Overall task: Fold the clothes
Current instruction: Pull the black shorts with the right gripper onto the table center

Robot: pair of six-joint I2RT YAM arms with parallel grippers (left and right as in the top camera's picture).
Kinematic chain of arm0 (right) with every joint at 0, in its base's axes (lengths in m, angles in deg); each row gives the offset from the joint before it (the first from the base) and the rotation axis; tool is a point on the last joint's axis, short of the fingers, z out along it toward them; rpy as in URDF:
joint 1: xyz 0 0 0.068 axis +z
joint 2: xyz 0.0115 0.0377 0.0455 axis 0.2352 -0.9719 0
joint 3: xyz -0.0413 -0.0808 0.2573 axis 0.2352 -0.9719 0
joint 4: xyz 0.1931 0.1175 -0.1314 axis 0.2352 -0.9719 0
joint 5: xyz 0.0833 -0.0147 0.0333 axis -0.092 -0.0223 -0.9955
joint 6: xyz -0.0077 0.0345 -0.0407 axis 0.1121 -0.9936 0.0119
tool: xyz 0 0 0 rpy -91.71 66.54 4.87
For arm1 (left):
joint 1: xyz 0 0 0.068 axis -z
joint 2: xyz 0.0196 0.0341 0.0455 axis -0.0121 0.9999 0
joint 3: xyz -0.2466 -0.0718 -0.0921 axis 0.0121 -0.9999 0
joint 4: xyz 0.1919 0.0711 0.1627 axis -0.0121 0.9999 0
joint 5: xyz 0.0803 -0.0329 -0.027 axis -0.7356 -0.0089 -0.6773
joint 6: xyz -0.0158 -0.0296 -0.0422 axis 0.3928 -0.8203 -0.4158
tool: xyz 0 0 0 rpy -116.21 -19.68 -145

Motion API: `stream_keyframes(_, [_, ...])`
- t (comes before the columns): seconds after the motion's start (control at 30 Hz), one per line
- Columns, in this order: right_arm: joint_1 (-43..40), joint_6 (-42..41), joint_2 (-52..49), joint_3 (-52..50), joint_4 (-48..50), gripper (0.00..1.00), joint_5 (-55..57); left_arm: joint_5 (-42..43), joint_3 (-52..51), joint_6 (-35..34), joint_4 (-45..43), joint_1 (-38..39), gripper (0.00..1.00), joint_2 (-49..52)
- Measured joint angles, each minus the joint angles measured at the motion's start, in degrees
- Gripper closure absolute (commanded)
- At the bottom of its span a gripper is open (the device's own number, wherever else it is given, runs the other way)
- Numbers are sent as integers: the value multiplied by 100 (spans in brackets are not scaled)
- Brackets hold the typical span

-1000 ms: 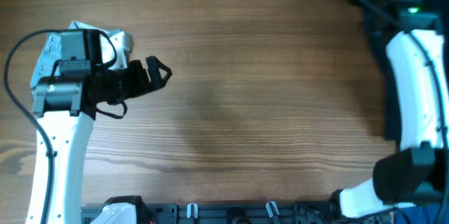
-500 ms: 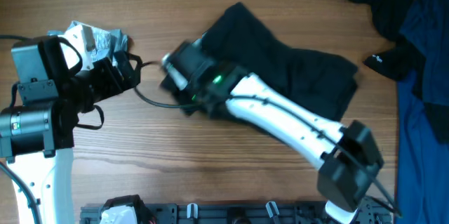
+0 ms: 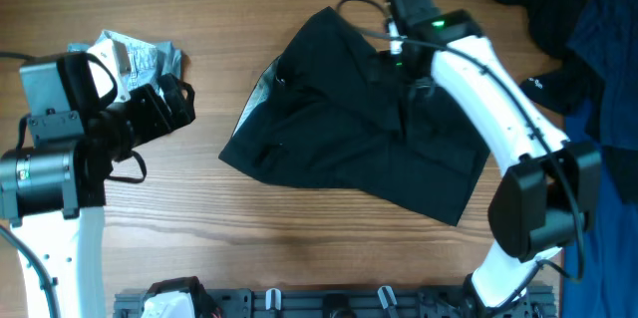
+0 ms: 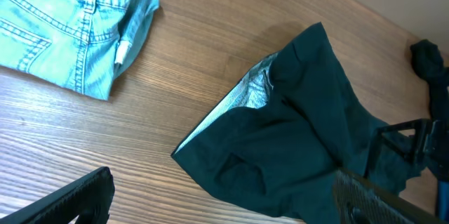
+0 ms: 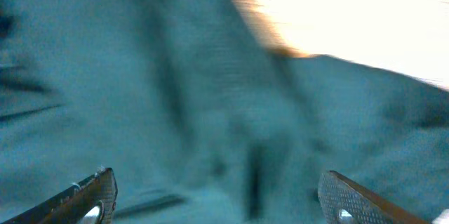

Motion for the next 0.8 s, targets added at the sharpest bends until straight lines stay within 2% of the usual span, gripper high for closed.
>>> stream_keyframes(0.13, [-575, 654, 0, -769, 592, 8, -273, 114, 2, 0, 17, 0, 0, 308])
stream_keyframes(0.2, [-669, 1106, 0, -1038, 1060, 21, -863, 131, 2, 0, 20, 0, 0, 407])
stream_keyframes(0.27, [-643, 1355, 0, -1294, 1290, 30, -1296, 129, 2, 2, 20, 0, 0, 437])
stream_keyframes(0.33, [-612, 1360, 0, -1561, 1611, 51, -1449, 131, 2, 2, 28, 0, 0, 437])
stream_keyframes(0.37, [-612, 1322, 0, -1685, 1757, 82, -1458, 133, 2, 2, 42, 0, 0, 437])
stream_keyframes(0.4, [-612, 1270, 0, -1773, 1829, 91, -1458, 138, 2, 2, 48, 0, 0, 437])
stream_keyframes(0.47, [-612, 1207, 0, -2004, 1978, 95, -1453, 146, 4, 2, 76, 0, 0, 437])
stream_keyframes(0.6, [-584, 1294, 26, -1838, 2020, 96, -931, 146, 4, 2, 79, 0, 0, 437])
stream_keyframes(0.67, [-514, 1926, 240, -1547, 2293, 96, -726, 146, 2, 2, 79, 0, 0, 437])
stream_keyframes(0.73, [-326, 2844, 667, -1259, 3021, 96, -577, 146, 2, 0, 76, 0, 0, 437])
stream_keyframes(0.77, [-240, 3217, 811, -1202, 3648, 74, -459, 146, 4, 0, 81, 0, 0, 437])
stream_keyframes(0.8, [-201, 3397, 839, -1169, 4052, 42, -372, 149, 4, 0, 90, 0, 0, 437])
